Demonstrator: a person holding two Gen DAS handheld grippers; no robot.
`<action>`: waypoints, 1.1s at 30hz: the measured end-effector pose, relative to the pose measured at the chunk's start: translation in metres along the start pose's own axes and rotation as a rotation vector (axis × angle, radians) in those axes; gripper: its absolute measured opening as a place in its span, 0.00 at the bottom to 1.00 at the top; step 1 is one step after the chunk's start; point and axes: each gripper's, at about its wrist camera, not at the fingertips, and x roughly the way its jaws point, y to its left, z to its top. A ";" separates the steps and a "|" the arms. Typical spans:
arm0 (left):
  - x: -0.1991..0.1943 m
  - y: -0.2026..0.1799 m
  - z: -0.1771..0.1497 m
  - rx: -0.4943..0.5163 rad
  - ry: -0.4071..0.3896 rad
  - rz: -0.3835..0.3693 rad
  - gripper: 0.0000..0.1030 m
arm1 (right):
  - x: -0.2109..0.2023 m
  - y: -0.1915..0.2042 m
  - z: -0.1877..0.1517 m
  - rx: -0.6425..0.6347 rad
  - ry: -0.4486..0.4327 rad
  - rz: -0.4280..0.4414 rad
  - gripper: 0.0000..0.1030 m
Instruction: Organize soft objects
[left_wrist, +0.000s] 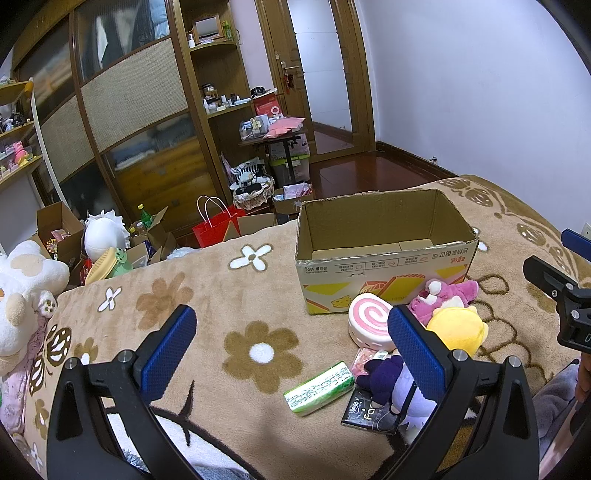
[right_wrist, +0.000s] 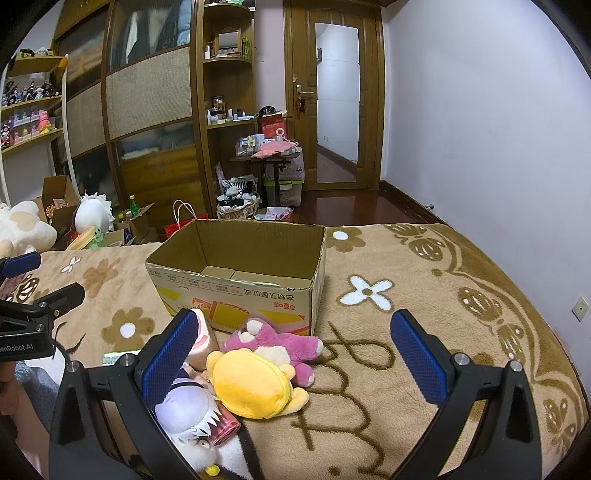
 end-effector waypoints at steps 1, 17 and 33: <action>0.000 0.000 0.000 0.000 0.000 0.000 0.99 | 0.000 0.000 0.000 0.000 0.001 0.000 1.00; 0.000 0.000 0.000 -0.001 0.000 0.000 0.99 | 0.000 0.000 0.000 0.000 0.001 0.000 1.00; 0.029 0.013 -0.004 -0.055 0.164 -0.019 0.99 | 0.002 0.004 -0.004 -0.038 0.044 0.053 1.00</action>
